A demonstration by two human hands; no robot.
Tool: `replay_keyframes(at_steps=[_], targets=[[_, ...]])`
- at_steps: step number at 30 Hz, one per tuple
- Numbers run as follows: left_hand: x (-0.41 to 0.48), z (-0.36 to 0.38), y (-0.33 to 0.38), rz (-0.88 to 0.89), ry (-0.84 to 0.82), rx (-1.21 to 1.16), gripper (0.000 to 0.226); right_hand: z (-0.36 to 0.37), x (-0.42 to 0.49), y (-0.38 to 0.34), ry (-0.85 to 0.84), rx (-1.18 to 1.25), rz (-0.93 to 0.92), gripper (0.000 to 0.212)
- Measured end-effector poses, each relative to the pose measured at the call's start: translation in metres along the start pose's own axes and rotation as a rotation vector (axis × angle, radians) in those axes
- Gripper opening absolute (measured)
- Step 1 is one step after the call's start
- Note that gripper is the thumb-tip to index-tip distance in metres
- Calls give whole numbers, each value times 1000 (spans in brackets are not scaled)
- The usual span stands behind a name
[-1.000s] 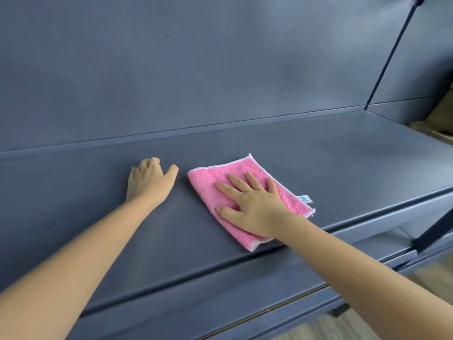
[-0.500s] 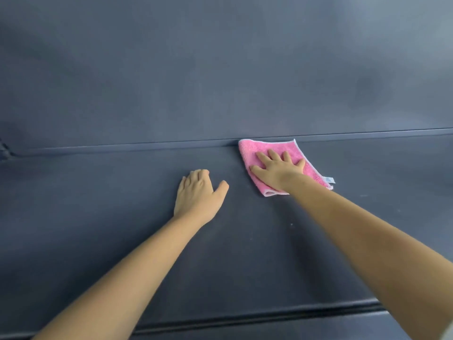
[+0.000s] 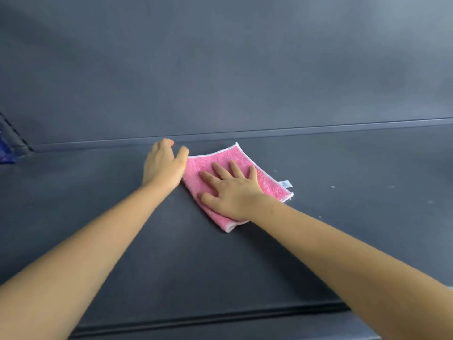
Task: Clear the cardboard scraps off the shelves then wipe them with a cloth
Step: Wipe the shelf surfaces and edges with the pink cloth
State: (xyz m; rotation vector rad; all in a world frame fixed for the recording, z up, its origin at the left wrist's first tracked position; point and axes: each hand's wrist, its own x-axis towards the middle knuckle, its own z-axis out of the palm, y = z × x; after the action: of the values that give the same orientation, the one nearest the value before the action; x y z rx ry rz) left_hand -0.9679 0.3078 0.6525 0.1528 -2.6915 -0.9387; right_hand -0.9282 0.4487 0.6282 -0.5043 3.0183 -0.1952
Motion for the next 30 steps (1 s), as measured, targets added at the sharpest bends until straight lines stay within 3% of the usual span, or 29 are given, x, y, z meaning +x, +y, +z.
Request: replay_keyframes(at_steps=[6,13,19,23,30], targets=[[9,-22,-56,-38,-108,221,50,0,-65,29,-24,-12,156,65],[5,-20,-63,63,-147,187,51,-1,-32,4,39,-19,461,58],[5,-25,-67,60,-115,31,48,15,-16,-80,65,-4,333,61],[5,-33,-68,87,-139,-13,48,26,-50,-97,85,-2,240,61],[14,-62,-104,122,-146,45,49,13,-71,-62,60,-10,460,61]])
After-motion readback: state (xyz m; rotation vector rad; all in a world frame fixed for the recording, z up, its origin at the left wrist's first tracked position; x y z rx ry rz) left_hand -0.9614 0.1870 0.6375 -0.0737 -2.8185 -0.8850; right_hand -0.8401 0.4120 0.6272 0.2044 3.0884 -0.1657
